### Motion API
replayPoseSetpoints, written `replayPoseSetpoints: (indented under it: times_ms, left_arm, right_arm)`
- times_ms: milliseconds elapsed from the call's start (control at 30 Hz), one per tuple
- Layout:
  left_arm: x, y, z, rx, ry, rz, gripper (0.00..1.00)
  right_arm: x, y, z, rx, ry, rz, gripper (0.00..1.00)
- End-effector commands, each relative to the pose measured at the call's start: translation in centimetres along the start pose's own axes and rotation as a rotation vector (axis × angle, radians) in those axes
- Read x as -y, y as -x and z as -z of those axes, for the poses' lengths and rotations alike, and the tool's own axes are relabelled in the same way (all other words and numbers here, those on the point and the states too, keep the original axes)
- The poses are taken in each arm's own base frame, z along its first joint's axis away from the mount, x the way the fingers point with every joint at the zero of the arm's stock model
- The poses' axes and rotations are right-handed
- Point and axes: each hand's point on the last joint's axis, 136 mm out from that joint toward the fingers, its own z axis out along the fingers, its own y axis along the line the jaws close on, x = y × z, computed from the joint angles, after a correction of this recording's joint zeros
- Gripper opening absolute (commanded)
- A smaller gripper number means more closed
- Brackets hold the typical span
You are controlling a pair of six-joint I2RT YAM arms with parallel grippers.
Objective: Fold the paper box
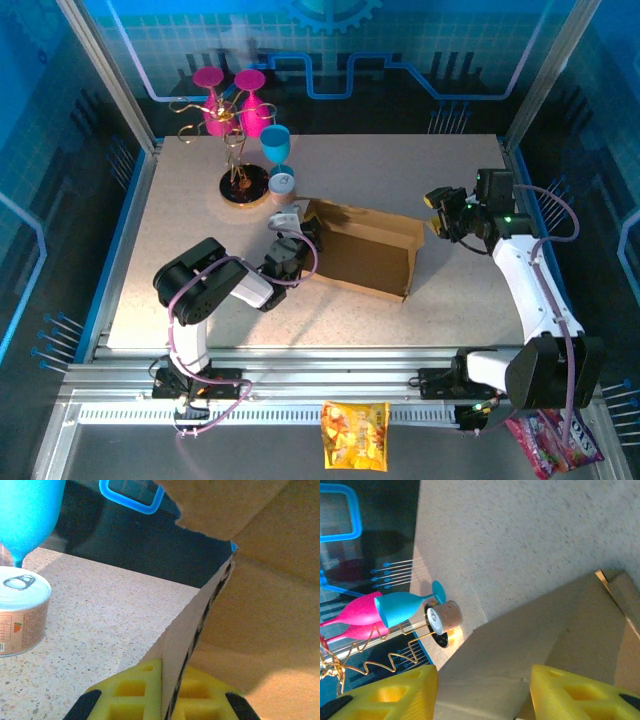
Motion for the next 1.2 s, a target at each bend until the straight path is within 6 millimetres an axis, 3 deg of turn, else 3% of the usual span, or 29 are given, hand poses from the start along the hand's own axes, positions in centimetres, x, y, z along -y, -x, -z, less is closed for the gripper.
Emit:
replayPoseSetpoints:
  times_ms: [0, 200, 400, 500, 733, 800, 1000, 1167]
  left_arm:
    - [-1.0, -3.4, 0.3, -0.119, 0.026, -0.021, 0.0]
    - [-1.0, -3.5, 0.2, -0.12, 0.029, -0.006, 0.0]
    - [-1.0, -3.3, 0.0, -0.112, 0.032, 0.004, 0.0]
    - [-0.9, -3.3, 0.0, -0.112, 0.03, 0.005, 0.0]
    - [-0.9, -3.4, -0.1, -0.115, 0.029, 0.015, 0.0]
    - [-0.9, -3.4, -0.1, -0.115, 0.029, 0.016, 0.0]
    - [-0.7, -3.6, -0.2, -0.12, 0.023, 0.028, 0.0]
    - [-0.6, -3.4, -0.1, -0.116, 0.021, 0.051, 0.01]
  right_arm:
    - [0.7, -0.8, 0.2, -0.044, -0.02, -0.066, 0.54]
    - [1.9, -1.5, -1.7, -0.136, -0.037, -0.139, 0.57]
    - [4.1, -1.6, -2.3, -0.171, -0.051, -0.206, 0.58]
    - [4.3, -1.4, -2.8, -0.191, -0.024, -0.236, 0.59]
    - [4.5, -2.9, -3.5, -0.286, -0.02, -0.274, 0.59]
    - [5.6, -3.2, -4.1, -0.292, -0.03, -0.301, 0.59]
    - [4.6, -3.2, -5.4, -0.325, -0.006, -0.321, 0.57]
    - [5.2, -3.3, -5.6, -0.326, -0.027, -0.312, 0.52]
